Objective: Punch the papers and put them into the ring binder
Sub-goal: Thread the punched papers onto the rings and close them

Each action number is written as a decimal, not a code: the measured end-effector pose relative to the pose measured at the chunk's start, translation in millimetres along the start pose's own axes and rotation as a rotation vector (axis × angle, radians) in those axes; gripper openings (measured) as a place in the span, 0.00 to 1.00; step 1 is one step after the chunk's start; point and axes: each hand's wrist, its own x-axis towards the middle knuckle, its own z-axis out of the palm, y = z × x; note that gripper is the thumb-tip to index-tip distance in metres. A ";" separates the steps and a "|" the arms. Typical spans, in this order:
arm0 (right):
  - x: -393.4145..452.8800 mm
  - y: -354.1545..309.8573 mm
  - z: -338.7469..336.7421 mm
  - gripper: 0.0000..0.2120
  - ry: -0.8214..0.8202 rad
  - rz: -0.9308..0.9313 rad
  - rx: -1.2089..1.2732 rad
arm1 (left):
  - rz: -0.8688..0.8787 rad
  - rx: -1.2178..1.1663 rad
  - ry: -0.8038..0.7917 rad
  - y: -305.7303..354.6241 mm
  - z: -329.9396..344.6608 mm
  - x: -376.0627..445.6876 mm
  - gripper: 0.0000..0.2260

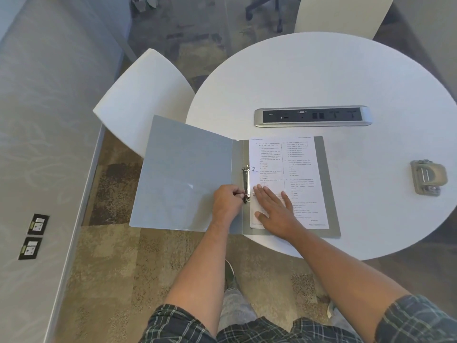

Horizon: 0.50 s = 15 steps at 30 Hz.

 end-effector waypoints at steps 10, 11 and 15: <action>4.1 1.5 -8.4 0.31 -0.137 0.000 0.042 | -0.139 -0.273 -0.007 -1.5 -0.4 -0.3 0.08; 4.3 1.7 -9.2 0.31 -0.144 -0.001 0.053 | -0.152 -0.300 -0.013 -1.8 -1.1 0.6 0.07; 4.0 3.0 -12.2 0.31 -0.179 0.001 0.124 | -0.239 -0.423 -0.019 -4.2 -2.6 1.6 0.06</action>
